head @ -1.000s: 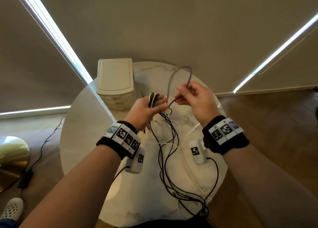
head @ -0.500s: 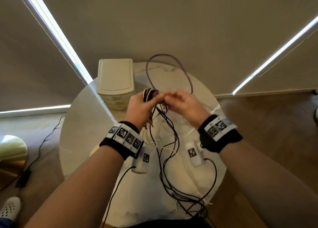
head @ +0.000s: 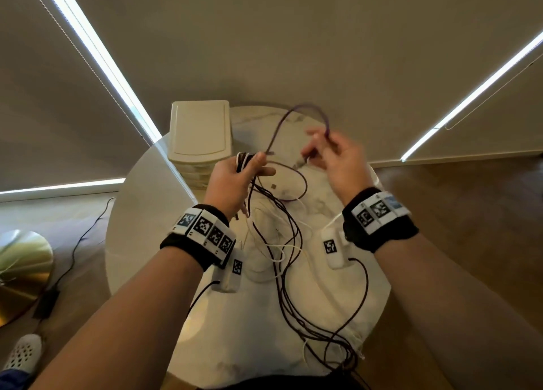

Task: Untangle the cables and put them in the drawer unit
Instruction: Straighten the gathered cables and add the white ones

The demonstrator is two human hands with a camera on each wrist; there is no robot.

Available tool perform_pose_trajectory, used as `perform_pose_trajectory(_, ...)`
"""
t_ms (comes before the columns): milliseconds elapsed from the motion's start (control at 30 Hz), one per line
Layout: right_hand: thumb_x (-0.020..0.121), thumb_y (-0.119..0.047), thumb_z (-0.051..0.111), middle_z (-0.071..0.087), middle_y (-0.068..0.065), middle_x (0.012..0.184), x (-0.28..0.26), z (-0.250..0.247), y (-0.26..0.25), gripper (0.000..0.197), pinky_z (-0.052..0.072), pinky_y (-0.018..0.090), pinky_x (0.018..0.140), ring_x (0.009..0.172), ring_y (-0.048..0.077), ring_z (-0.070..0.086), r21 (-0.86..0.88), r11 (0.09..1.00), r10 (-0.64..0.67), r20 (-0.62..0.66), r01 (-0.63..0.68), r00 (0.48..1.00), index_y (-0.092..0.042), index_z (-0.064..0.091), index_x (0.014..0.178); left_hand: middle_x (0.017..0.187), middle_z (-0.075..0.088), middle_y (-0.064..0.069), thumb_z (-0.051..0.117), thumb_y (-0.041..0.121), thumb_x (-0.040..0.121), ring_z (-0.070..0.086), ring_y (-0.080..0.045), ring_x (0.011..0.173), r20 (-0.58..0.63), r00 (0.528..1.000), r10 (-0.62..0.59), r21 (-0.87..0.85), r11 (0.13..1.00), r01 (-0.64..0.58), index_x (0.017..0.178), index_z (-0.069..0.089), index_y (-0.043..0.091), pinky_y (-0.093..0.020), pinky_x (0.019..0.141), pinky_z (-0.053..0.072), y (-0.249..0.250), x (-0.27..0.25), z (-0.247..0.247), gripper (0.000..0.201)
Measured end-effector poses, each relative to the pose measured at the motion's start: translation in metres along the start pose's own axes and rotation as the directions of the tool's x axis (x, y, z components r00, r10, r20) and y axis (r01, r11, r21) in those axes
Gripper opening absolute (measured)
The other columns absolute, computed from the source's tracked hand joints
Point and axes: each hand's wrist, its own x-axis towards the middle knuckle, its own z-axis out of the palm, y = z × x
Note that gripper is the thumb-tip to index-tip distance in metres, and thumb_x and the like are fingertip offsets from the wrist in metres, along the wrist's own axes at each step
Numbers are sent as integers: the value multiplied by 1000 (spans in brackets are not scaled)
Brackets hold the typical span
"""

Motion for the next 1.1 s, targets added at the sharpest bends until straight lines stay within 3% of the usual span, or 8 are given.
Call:
perform_pose_trajectory(67, 107, -34, 48, 76, 5, 85, 8, -5, -12, 24, 59, 28, 81, 83, 15, 73, 10, 1000, 26, -32, -26, 999, -25, 71, 109, 99, 81, -3, 57, 40, 105, 54, 3, 45, -46, 999, -21, -12, 1000, 21, 107, 69, 11, -26, 46, 41, -6, 2, -1, 31)
perform_pose_trajectory(233, 108, -33, 49, 68, 10, 69, -5, -4, 21, 28, 63, 44, 65, 60, 30, 70, -154, 885, 452, 64, -438, 890, -10, 64, 111, 97, 80, -4, 56, 30, 106, 34, -14, 46, -15, 993, -119, -140, 983, 116, 112, 69, 11, -25, 38, 36, -13, 3, 4, 24)
perform_pose_trajectory(500, 102, -25, 61, 63, 1, 81, -9, -2, -6, 21, 56, 31, 65, 72, 15, 59, 76, 947, 302, 115, -311, 946, -9, 72, 96, 76, 63, -3, 40, 23, 112, 33, -10, 49, 219, 959, -179, -382, 889, 254, 102, 61, 8, -21, 49, 32, -17, 4, 3, 27)
perform_pose_trajectory(600, 99, -23, 64, 58, 1, 73, -13, 1, -17, 19, 49, 24, 60, 64, 13, 54, 157, 945, 259, 170, -285, 951, -6, 71, 100, 92, 76, -12, 40, 25, 112, 57, -13, 57, 238, 953, -186, -386, 883, 269, 94, 56, 13, -23, 53, 44, -16, 1, 6, 27)
perform_pose_trajectory(700, 96, -15, 67, 64, 6, 76, -19, 11, -19, 7, 57, 30, 67, 70, 20, 65, 244, 916, 258, 248, -318, 934, -9, 65, 94, 112, 76, -21, 38, 25, 113, 76, -24, 91, 300, 934, -191, -421, 852, 310, 93, 55, 13, -32, 68, 61, -14, -1, 10, 29)
perform_pose_trajectory(800, 93, -17, 72, 71, 2, 76, -26, 20, -11, 7, 52, 23, 65, 69, 13, 67, 105, 959, 219, 311, -262, 925, -12, 67, 91, 101, 71, -22, 40, 23, 112, 69, -36, 96, 306, 932, -196, -443, 837, 322, 100, 60, 6, -48, 85, 58, -14, -2, 15, 29)
perform_pose_trajectory(967, 89, -6, 75, 73, 13, 82, -35, 33, -2, 9, 59, 27, 66, 73, 21, 72, 64, 954, 242, 411, -293, 879, -2, 69, 95, 77, 68, -11, 41, 25, 112, 71, -25, 66, 308, 933, -188, -286, 917, 279, 99, 63, 6, -35, 60, 61, -10, -8, 19, 32)
perform_pose_trajectory(1100, 95, -18, 70, 73, 10, 74, -41, 35, 4, 17, 57, 40, 83, 75, 30, 72, -165, 985, 127, 493, -51, 861, -2, 70, 91, 71, 66, -7, 40, 35, 112, 64, -19, 52, 293, 932, -213, -146, 954, 263, 108, 58, 7, -26, 41, 50, -12, -9, 20, 34)
